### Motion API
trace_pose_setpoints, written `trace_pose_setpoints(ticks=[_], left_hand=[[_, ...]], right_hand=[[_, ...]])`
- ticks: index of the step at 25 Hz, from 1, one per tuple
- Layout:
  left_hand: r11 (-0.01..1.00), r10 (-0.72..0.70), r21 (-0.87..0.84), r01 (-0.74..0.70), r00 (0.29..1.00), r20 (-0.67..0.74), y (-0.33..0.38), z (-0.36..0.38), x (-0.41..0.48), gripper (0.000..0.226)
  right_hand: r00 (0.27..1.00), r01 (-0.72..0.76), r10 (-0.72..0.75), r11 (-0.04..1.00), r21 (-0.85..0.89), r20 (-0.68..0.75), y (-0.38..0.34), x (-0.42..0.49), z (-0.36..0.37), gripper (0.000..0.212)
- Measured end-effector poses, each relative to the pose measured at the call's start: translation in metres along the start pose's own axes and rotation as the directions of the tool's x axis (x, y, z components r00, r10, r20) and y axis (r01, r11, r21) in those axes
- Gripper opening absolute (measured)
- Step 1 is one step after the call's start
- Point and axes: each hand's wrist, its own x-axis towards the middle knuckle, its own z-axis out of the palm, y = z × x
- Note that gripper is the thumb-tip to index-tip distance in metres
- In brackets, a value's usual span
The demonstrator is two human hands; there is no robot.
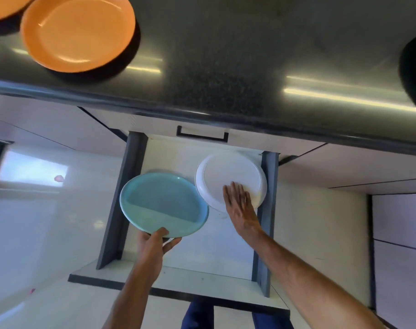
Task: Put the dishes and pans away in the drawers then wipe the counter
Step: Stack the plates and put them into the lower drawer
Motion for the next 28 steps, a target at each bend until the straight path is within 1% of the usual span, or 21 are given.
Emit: trace_pose_setpoints(ticks=[3,5,8,10,12,13,14,15,16,17,18,19,20,21,22,23,24,25,26,27,28], left_hand=[[0.997,0.002,0.078,-0.003,1.000,0.007,-0.012,-0.006,0.015,0.041],[0.992,0.019,0.126,-0.020,1.000,0.008,-0.016,-0.011,0.019,0.043],[0.992,0.025,0.124,-0.029,0.999,0.033,-0.017,-0.015,0.023,0.042],[0.996,0.022,0.087,-0.024,0.999,0.028,-0.018,-0.017,0.021,0.041],[0.998,0.019,0.059,-0.020,1.000,0.018,-0.020,-0.015,0.015,0.042],[0.999,0.018,0.049,-0.018,1.000,0.015,-0.021,-0.014,0.012,0.042],[0.999,0.010,0.040,-0.011,1.000,0.018,-0.022,-0.013,0.009,0.043],[0.999,-0.003,0.035,0.002,1.000,0.022,-0.025,-0.011,0.008,0.042],[0.999,-0.013,0.039,0.012,1.000,0.026,-0.028,-0.011,0.007,0.042],[0.999,-0.016,0.051,0.015,0.999,0.028,-0.031,-0.008,0.008,0.043],[0.997,-0.010,0.076,0.007,0.999,0.035,-0.033,-0.005,0.008,0.043],[0.992,0.014,0.122,-0.021,0.998,0.053,-0.033,0.000,0.009,0.042],[0.981,0.056,0.183,-0.069,0.996,0.076,-0.033,0.006,0.009,0.041],[0.958,0.106,0.255,-0.128,0.990,0.097,-0.031,0.013,0.009,0.042],[0.913,0.175,0.352,-0.204,0.978,0.115,-0.029,0.019,0.010,0.044],[0.830,0.259,0.474,-0.293,0.956,0.137,-0.025,0.023,0.013,0.046],[0.712,0.341,0.590,-0.381,0.922,0.184,-0.022,0.025,0.016,0.049],[0.589,0.404,0.662,-0.464,0.878,0.256,-0.018,0.026,0.021,0.055],[0.485,0.439,0.684,-0.545,0.828,0.348,-0.016,0.026,0.026,0.058],[0.405,0.455,0.679,-0.613,0.779,0.432,-0.013,0.025,0.032,0.061],[0.346,0.459,0.667,-0.659,0.740,0.492,-0.011,0.023,0.036,0.065]], right_hand=[[0.994,-0.079,0.081,0.997,-0.019,0.067,-0.016,0.011,0.024,0.067],[0.993,-0.109,0.108,0.994,0.015,0.056,-0.018,0.017,0.042,0.064],[0.987,-0.135,0.129,0.989,0.061,0.092,-0.018,0.021,0.047,0.066],[0.981,-0.113,0.091,0.986,0.120,0.174,-0.014,0.021,0.038,0.079],[0.968,-0.077,0.040,0.987,0.142,0.249,-0.003,0.025,0.033,0.112],[0.960,-0.067,0.018,0.984,0.168,0.279,0.002,0.028,0.029,0.122],[0.952,-0.068,0.001,0.976,0.208,0.306,0.005,0.032,0.024,0.122],[0.947,-0.082,-0.010,0.959,0.271,0.322,0.007,0.036,0.018,0.113],[0.941,-0.132,-0.011,0.908,0.397,0.337,0.009,0.039,0.013,0.095],[0.940,-0.227,0.027,0.791,0.568,0.339,0.012,0.043,0.003,0.070],[0.939,-0.324,0.118,0.618,0.716,0.324,0.016,0.046,-0.006,0.045],[0.916,-0.398,0.228,0.435,0.808,0.329,0.019,0.046,-0.016,0.030],[0.879,-0.441,0.325,0.277,0.854,0.349,0.022,0.044,-0.027,0.032],[0.847,-0.464,0.364,0.152,0.873,0.388,0.024,0.038,-0.039,0.042],[0.828,-0.479,0.346,0.026,0.877,0.442,0.026,0.031,-0.051,0.054],[0.809,-0.505,0.278,-0.125,0.854,0.519,0.026,0.024,-0.063,0.068],[0.786,-0.532,0.170,-0.304,0.790,0.594,0.028,0.017,-0.072,0.081],[0.771,-0.533,0.058,-0.486,0.693,0.634,0.033,0.010,-0.078,0.090],[0.765,-0.505,-0.010,-0.630,0.590,0.644,0.039,0.004,-0.081,0.092],[0.764,-0.463,-0.037,-0.726,0.508,0.644,0.046,-0.003,-0.082,0.088],[0.763,-0.425,-0.036,-0.780,0.460,0.645,0.052,-0.008,-0.080,0.079]])
